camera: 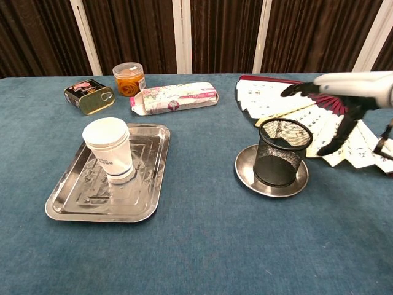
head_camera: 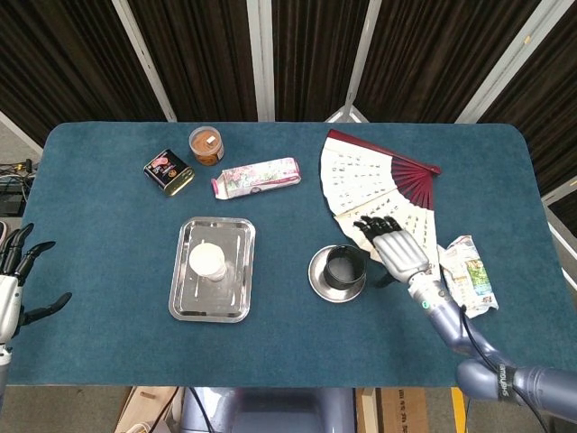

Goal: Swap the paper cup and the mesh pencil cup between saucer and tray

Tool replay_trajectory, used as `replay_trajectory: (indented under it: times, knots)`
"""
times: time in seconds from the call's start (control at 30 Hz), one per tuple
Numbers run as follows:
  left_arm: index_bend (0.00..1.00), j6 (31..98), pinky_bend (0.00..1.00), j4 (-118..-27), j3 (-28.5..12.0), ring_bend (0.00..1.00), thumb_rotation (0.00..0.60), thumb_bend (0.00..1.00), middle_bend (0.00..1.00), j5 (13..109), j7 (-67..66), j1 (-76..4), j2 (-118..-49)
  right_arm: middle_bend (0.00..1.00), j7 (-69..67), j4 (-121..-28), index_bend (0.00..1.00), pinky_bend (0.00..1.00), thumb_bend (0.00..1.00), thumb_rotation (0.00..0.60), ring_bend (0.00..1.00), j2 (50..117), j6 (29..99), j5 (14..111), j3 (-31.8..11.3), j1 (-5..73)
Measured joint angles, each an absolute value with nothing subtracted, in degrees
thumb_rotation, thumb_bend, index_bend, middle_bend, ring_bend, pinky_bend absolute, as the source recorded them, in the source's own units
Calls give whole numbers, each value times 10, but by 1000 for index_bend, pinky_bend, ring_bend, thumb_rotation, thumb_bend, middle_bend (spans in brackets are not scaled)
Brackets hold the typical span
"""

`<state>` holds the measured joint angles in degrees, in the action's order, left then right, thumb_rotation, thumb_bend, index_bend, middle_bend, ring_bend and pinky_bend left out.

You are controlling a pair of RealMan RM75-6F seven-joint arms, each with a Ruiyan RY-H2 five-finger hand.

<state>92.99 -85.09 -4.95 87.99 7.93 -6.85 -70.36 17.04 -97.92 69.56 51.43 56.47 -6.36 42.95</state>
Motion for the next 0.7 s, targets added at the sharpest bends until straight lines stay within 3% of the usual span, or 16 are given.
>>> replay_trajectory:
  times: [0.13, 0.37, 0.47, 0.7]
  knots:
    - [210, 914, 137, -877, -43, 0, 600, 120, 0, 869, 64, -65, -686, 0, 200, -1010, 0, 0, 0, 600, 0, 668, 621, 573, -44, 382]
    - [198, 902, 137, -922, -26, 0, 600, 120, 0, 870, 12, -56, -669, 0, 174, -979, 0, 0, 0, 600, 0, 667, 857, 638, 15, 205]
    - [198, 905, 137, -931, -18, 0, 600, 120, 0, 883, -4, -52, -671, 0, 163, -932, 0, 0, 0, 600, 0, 682, 891, 655, 30, 155]
    - [191, 908, 144, -931, -10, 0, 600, 120, 0, 896, -15, -46, -679, 0, 161, -870, 0, 0, 0, 600, 0, 710, 920, 699, 25, 127]
